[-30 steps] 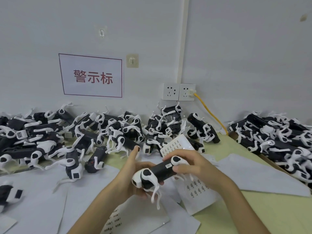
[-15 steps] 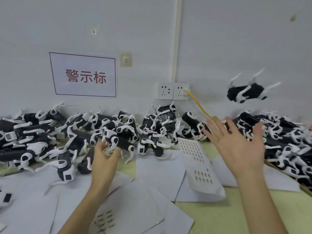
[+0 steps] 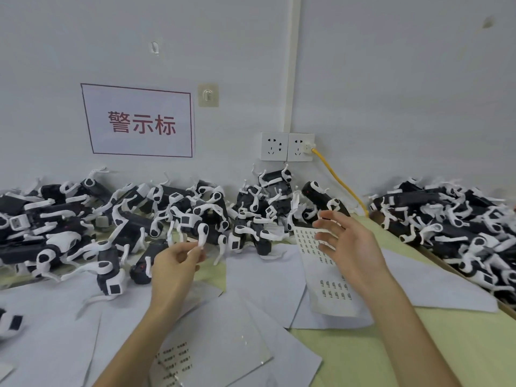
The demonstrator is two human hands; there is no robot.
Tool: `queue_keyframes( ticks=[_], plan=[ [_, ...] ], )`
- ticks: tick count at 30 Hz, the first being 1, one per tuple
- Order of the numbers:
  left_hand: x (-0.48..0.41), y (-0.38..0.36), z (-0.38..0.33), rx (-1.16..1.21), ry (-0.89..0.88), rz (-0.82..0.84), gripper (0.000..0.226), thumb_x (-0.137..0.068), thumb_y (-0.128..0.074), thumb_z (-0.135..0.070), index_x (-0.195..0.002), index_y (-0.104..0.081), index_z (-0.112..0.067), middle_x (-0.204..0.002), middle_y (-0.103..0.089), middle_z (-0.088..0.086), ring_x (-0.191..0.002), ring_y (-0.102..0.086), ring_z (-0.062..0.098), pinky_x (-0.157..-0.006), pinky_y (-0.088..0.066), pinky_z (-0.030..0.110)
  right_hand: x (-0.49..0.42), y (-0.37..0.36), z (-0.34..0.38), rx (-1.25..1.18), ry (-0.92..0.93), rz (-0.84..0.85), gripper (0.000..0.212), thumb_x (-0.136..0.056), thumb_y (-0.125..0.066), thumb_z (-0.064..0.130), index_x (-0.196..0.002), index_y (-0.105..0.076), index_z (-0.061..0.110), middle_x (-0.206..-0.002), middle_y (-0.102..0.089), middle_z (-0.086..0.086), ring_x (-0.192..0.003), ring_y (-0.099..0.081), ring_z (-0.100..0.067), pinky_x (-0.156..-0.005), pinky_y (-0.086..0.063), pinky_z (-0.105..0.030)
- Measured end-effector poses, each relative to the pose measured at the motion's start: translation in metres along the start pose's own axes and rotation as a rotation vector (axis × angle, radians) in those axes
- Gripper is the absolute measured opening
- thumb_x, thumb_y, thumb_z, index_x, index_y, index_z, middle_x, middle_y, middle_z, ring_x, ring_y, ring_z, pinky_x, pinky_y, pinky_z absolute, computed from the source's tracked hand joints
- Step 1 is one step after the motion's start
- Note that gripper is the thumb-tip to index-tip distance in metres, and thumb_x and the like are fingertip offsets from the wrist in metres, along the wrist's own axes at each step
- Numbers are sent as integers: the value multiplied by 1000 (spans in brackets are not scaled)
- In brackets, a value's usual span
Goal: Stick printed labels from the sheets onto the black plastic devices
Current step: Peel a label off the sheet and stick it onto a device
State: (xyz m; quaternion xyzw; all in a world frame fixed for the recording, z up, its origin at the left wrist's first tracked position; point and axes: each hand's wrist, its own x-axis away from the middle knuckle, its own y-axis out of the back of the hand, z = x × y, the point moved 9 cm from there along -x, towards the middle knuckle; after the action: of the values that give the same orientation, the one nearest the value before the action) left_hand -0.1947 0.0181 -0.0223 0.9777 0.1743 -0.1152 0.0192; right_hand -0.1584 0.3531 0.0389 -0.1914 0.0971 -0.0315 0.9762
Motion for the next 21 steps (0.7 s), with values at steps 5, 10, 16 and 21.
queue_keyframes(
  ticks=[5, 10, 16, 21],
  plan=[
    [2, 12, -3, 189, 12, -127, 19, -103, -57, -7, -93, -70, -17, -86, -78, 5, -85, -77, 16, -84, -57, 32, 1, -10, -7, 57, -10, 26, 20, -100, -51, 22, -95, -68, 11, -84, -70, -5, -70, -63, -16, -68, -43, -30],
    [11, 28, -25, 226, -134, -294, 19, -104, -51, -5, -96, -68, -11, -92, -75, 2, -85, -77, 20, -83, -60, 32, 1, -19, -10, 60, -3, 73, 18, -93, -55, 23, -93, -67, 10, -82, -69, -6, -68, -63, -16, -69, -45, -31],
    [35, 29, -69, 115, -434, -333, 21, -103, -55, -5, -97, -71, -17, -92, -75, -4, -86, -74, 9, -82, -60, 24, 4, -28, -13, 116, 22, 109, 17, -88, -60, 23, -90, -71, 11, -84, -69, -9, -70, -64, -19, -68, -47, -30],
    [32, 4, -71, 422, -286, -54, 21, -104, -52, -4, -96, -70, -10, -92, -76, 9, -87, -77, 21, -80, -61, 25, 10, -37, -8, 247, 138, 135, 13, -95, -63, 9, -103, -72, 13, -97, -73, -8, -88, -72, -24, -72, -55, -29]
  ],
)
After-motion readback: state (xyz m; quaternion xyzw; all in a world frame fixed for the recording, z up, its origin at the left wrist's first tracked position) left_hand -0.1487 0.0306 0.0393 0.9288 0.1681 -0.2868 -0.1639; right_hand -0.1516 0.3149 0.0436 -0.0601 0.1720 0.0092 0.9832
